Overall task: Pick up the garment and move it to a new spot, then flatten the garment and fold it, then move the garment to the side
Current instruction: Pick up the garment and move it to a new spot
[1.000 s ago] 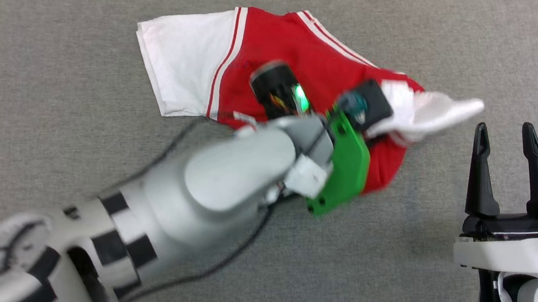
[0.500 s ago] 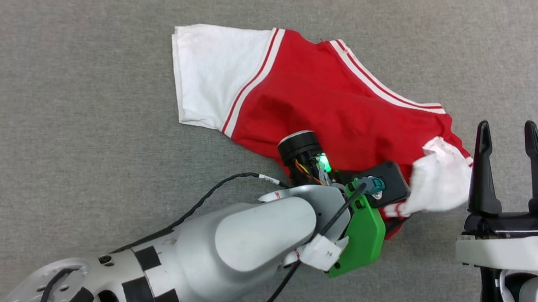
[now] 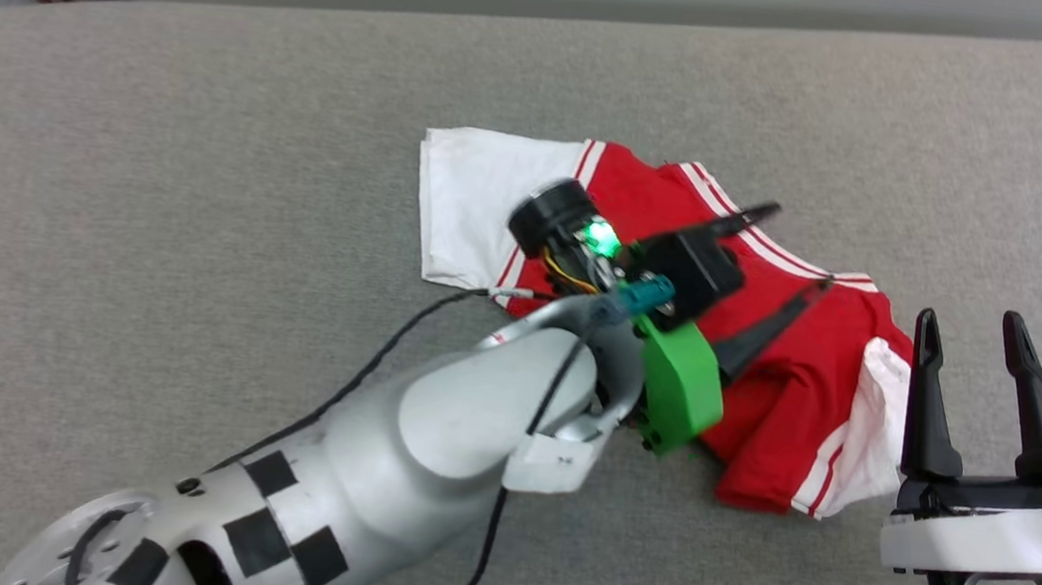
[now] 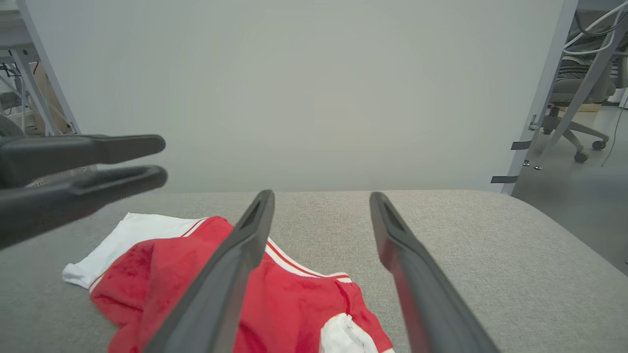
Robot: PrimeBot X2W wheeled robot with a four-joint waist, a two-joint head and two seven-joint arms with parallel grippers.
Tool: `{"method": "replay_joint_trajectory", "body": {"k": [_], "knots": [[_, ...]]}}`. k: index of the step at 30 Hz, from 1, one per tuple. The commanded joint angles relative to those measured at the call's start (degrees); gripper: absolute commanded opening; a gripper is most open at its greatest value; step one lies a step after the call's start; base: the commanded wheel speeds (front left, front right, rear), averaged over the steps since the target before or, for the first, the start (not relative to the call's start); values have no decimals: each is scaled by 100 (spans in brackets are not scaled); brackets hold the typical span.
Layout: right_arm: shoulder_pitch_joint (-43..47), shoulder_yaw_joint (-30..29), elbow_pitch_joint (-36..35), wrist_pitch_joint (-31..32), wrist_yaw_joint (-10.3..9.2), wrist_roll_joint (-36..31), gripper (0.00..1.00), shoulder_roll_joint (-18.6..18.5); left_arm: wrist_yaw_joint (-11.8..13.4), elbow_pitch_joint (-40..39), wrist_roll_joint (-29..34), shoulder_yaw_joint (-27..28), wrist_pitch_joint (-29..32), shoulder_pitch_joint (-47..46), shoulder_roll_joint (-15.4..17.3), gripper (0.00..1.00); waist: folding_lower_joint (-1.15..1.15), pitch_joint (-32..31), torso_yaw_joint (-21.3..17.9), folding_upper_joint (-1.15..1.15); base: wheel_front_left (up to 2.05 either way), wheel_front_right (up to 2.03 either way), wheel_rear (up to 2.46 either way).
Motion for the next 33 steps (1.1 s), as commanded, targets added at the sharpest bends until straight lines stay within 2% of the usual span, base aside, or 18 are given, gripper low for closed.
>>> {"method": "replay_joint_trajectory", "body": {"k": [1, 8, 12, 14, 18, 23, 27, 33], "knots": [[98, -6, 24, -27, -5, -49, 100, -7, 180, -43, 53, 152, -74, 109, 145, 100, 0, -367, 322, 0, 0, 0, 0], [276, -10, 71, -27, -5, -71, 100, -7, 1044, -1080, 606, 1475, -123, 906, 763, 100, 0, -562, 526, 0, 0, 0, 0], [322, -1, 93, -27, -5, -89, 100, -7, 1360, -1631, 1027, 2277, -124, 1595, 1086, 100, 0, -637, 577, 0, 0, 0, 0], [362, -10, 101, -27, -5, -87, 100, -7, 1437, -1850, 1174, 2654, -125, 1972, 1174, 100, 0, -691, 605, 0, 0, 0, 0], [453, -3, 136, -27, -5, -88, 100, -7, 1474, -2092, 1417, 3297, -125, 2724, 1288, 100, 0, -808, 644, 0, 0, 0, 0], [529, -16, 146, -27, -5, -80, 100, -7, 1457, -2287, 1662, 4026, -125, 3542, 1271, 100, 0, -884, 691, 0, 0, 0, 0], [598, -9, 154, -27, -5, -83, 100, -7, 1337, -2386, 1836, 4539, -125, 4098, 1147, 100, 0, -925, 719, 0, 0, 0, 0], [710, -20, 265, -27, -5, -34, 100, -7, 1025, -2456, 2113, 5110, -126, 4776, 901, 100, 0, -1019, 721, 0, 0, 0, 0]]}}
